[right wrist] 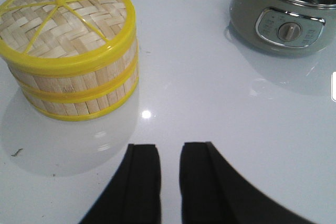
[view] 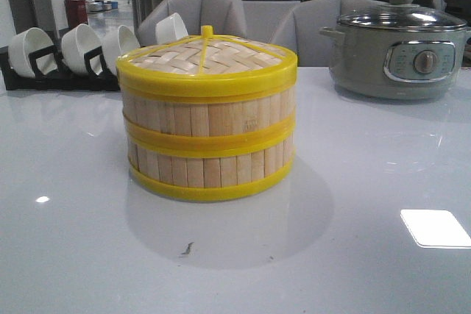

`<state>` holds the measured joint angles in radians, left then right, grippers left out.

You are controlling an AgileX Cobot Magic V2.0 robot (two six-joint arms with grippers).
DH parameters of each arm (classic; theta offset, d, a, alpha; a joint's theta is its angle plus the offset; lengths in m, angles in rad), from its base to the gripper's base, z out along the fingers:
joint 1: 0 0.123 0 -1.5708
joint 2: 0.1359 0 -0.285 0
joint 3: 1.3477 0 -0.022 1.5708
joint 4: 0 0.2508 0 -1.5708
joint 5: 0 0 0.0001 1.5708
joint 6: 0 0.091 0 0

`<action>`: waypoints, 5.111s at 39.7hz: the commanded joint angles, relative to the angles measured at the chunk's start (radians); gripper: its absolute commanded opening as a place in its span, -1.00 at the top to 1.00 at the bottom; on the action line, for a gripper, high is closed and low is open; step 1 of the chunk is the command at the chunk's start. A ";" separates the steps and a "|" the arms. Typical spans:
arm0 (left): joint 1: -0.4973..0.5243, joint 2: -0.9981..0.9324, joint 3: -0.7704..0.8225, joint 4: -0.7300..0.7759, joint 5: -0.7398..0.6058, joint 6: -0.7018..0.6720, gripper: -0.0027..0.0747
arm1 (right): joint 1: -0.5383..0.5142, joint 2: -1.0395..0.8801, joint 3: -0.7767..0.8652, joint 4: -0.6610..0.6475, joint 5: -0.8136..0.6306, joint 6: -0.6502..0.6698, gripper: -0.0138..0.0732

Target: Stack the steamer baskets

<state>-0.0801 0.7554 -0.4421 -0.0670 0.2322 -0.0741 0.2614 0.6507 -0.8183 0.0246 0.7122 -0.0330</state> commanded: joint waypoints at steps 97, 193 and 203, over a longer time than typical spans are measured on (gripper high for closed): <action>0.003 -0.774 0.449 0.143 -0.255 -0.002 0.71 | -0.006 -0.005 -0.029 -0.011 -0.069 -0.005 0.17; 0.003 -0.772 0.449 0.143 -0.255 -0.002 0.71 | -0.442 -0.683 0.834 0.087 -0.652 -0.003 0.17; 0.003 -0.772 0.449 0.143 -0.255 -0.002 0.71 | -0.418 -0.683 0.834 0.086 -0.664 -0.004 0.17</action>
<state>-0.0777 -0.0048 0.0066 0.0793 0.0545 -0.0699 -0.1635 -0.0115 0.0303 0.1040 0.1484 -0.0323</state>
